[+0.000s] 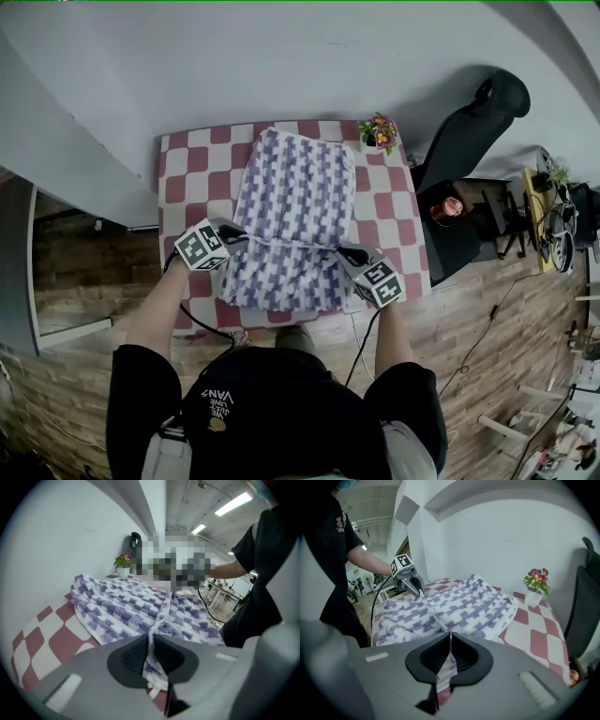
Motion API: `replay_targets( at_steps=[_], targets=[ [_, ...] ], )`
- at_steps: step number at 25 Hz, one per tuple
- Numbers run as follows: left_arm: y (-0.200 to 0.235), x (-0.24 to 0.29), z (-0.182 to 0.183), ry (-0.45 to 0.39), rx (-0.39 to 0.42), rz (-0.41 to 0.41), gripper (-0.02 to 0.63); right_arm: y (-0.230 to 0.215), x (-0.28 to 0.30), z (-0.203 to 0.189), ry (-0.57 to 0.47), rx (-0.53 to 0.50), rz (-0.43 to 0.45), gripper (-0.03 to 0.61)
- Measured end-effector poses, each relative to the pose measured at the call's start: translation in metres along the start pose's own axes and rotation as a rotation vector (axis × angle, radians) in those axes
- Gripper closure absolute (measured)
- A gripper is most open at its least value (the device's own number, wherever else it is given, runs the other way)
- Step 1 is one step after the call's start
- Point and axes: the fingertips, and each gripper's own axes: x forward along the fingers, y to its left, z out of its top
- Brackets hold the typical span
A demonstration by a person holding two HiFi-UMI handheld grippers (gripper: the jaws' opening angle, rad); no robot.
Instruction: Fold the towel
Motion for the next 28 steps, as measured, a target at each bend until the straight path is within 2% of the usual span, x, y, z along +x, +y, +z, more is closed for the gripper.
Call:
replay_targets(
  at_steps=[4, 9, 14, 17, 20, 24, 28],
  targets=[
    [-0.012, -0.016, 0.004, -0.068, -0.001, 0.023, 0.586, 0.011, -0.015, 0.010, -0.066, 0.022, -0.067, 0.563],
    [-0.031, -0.055, 0.015, -0.227, 0.002, 0.092, 0.589, 0.039, -0.047, 0.030, -0.174, 0.051, -0.154, 0.565],
    [-0.051, -0.098, 0.021, -0.362, 0.017, 0.163, 0.591, 0.079, -0.080, 0.049, -0.242, 0.017, -0.241, 0.565],
    [-0.073, -0.123, 0.026, -0.423, 0.062, 0.163, 0.591, 0.106, -0.104, 0.057, -0.266, -0.019, -0.296, 0.565],
    [-0.105, -0.147, 0.034, -0.449, 0.146, 0.151, 0.591, 0.132, -0.142, 0.067, -0.321, -0.043, -0.349, 0.566],
    [-0.144, -0.177, 0.049, -0.495, 0.183, 0.164, 0.591, 0.162, -0.193, 0.082, -0.366, -0.105, -0.375, 0.566],
    [-0.177, -0.201, 0.061, -0.538, 0.219, 0.220, 0.591, 0.189, -0.232, 0.090, -0.414, -0.185, -0.343, 0.566]
  ],
)
